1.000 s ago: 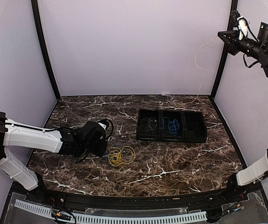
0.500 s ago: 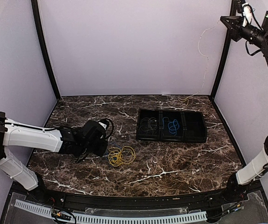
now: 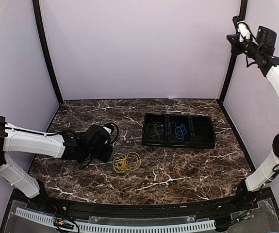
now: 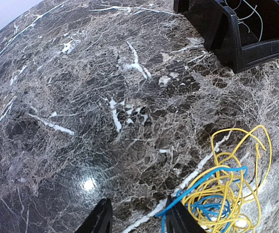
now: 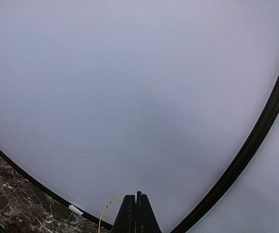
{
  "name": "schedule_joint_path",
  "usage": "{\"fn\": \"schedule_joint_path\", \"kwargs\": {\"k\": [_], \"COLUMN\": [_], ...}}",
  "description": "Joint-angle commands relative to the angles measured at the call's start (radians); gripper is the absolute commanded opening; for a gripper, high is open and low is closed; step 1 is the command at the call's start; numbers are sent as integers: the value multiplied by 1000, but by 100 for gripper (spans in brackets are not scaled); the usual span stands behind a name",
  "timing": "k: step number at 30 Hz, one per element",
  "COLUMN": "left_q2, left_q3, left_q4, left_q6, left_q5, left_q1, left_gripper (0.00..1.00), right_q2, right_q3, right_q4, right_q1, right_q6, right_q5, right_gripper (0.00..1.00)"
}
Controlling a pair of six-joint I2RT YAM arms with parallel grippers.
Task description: Untangle the cables
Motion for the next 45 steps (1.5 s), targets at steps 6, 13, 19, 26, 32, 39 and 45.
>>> {"fn": "schedule_joint_path", "kwargs": {"k": [6, 13, 19, 26, 32, 39, 45], "left_q2": [-38, -50, -46, -34, -36, -37, -46], "left_q3": [-3, -25, -26, -11, -21, -33, -36], "left_q4": [-14, 1, 14, 11, 18, 33, 34], "left_q6": [-13, -29, -29, -20, -26, -33, -31], "left_q5": [-2, 6, 11, 19, 20, 28, 36], "left_q1": [6, 6, 6, 5, 6, 6, 6], "left_gripper": [40, 40, 40, 40, 40, 39, 39], "right_q2": [67, 41, 1, -53, -110, -201, -252], "right_q3": [28, 156, 223, 208, 156, -6, -147], "right_q4": [125, 106, 38, -29, -78, -96, -83], "right_q1": [-4, -4, -4, -4, -3, -4, -4], "right_q6": [30, 50, 91, 113, 123, 134, 95], "right_q5": [141, 127, 37, -41, -109, -148, -119], "right_gripper": [0, 0, 0, 0, 0, 0, 0]}}
